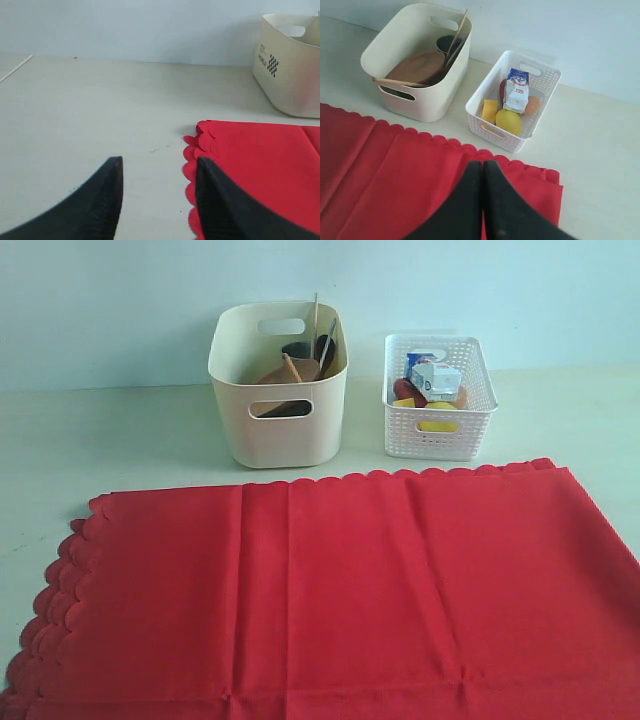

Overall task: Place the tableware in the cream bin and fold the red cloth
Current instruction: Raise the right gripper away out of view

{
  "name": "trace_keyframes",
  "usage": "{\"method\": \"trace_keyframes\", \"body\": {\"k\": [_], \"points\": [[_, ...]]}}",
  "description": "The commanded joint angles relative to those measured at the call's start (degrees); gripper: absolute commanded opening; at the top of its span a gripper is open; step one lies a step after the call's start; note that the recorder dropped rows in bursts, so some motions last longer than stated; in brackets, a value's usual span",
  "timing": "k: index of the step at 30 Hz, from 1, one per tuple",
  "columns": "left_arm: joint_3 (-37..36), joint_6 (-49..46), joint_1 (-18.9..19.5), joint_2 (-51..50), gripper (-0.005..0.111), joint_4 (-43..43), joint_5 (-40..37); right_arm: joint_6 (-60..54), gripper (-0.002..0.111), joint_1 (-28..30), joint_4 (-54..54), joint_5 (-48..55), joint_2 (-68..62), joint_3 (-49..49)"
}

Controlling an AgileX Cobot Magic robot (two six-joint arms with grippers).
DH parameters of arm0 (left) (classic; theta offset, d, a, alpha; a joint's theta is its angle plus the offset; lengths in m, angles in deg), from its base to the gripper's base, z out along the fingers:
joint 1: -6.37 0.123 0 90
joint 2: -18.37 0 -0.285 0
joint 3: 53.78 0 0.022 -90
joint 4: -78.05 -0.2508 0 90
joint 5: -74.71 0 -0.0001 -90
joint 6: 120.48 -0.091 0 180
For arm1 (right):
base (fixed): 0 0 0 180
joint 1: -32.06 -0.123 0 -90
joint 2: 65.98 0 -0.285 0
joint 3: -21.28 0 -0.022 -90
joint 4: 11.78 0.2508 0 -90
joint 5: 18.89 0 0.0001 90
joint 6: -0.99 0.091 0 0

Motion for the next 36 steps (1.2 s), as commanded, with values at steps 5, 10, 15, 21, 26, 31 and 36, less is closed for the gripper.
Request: {"method": "trace_keyframes", "body": {"k": [5,10,15,21,26,31,36], "points": [[-0.14,0.29,0.15,0.35,0.046,-0.04,0.33,0.24,0.000,0.23,1.74,-13.63,12.89,-19.64],[-0.14,0.29,0.15,0.35,0.046,-0.04,0.33,0.24,0.000,0.23,1.74,-22.61,18.62,-29.74],[-0.14,0.29,-0.39,0.35,0.046,-0.04,0.39,0.24,0.000,0.23,1.02,-26.65,20.57,-33.14],[-0.14,0.29,-1.17,0.35,0.046,-0.04,0.39,0.24,0.000,0.23,1.75,-27.32,20.08,-33.14],[-0.14,0.29,-1.90,0.35,0.046,-0.04,0.29,0.54,0.000,0.23,2.78,-28.35,20.08,-33.14],[5.14,0.29,-3.56,-0.30,0.046,-0.04,-3.97,0.81,0.000,0.23,3.34,-28.58,20.08,-33.14],[16.44,0.29,-5.54,-9.17,0.046,-0.04,-5.12,0.68,0.000,0.23,5.33,-28.43,20.08,-33.14]]}}
